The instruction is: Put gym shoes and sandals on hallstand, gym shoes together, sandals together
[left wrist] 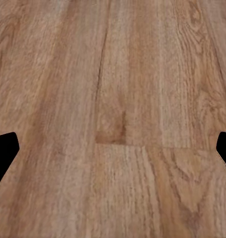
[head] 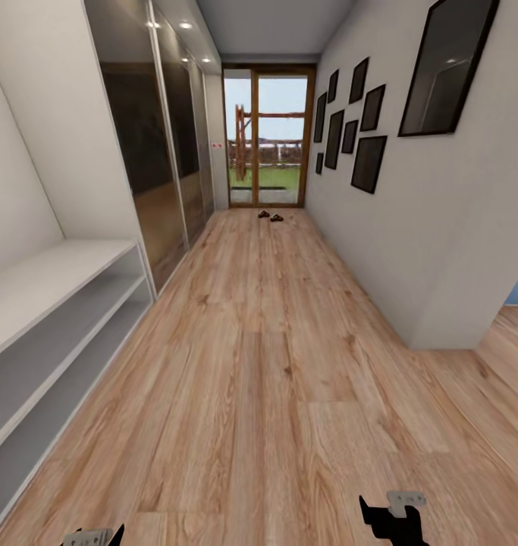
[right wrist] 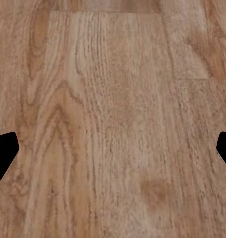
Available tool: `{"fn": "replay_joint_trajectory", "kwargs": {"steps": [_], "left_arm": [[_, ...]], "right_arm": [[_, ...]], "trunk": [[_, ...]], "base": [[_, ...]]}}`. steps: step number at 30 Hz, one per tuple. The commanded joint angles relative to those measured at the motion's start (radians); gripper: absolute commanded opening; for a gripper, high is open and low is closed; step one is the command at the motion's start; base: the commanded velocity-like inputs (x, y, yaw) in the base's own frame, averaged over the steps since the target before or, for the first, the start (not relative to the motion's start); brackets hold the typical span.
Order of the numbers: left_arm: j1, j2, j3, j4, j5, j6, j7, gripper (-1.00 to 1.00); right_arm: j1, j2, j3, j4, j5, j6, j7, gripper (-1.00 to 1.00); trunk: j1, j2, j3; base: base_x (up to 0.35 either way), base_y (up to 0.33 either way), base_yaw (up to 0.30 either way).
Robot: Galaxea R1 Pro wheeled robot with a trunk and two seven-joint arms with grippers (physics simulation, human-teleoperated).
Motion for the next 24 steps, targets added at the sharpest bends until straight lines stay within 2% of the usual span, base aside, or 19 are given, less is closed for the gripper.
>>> {"fn": "replay_joint_trajectory", "kwargs": {"steps": [1, 24], "left_arm": [[-0.001, -0.001, 0.003, 0.001, 0.008, 0.000, -0.010, 1.00], [0.000, -0.008, 0.000, 0.009, 0.004, -0.002, -0.009, 1.00]], "right_arm": [[-0.001, -0.001, -0.005, 0.001, 0.000, -0.003, 0.006, 1.00], [-0.001, -0.004, -0.005, 0.004, 0.001, -0.003, 0.004, 1.00]], "trunk": [[0.000, 0.000, -0.001], [0.000, 0.000, -0.001]], "base": [[0.339, 0.000, 0.000], [0.339, 0.000, 0.000]]}}
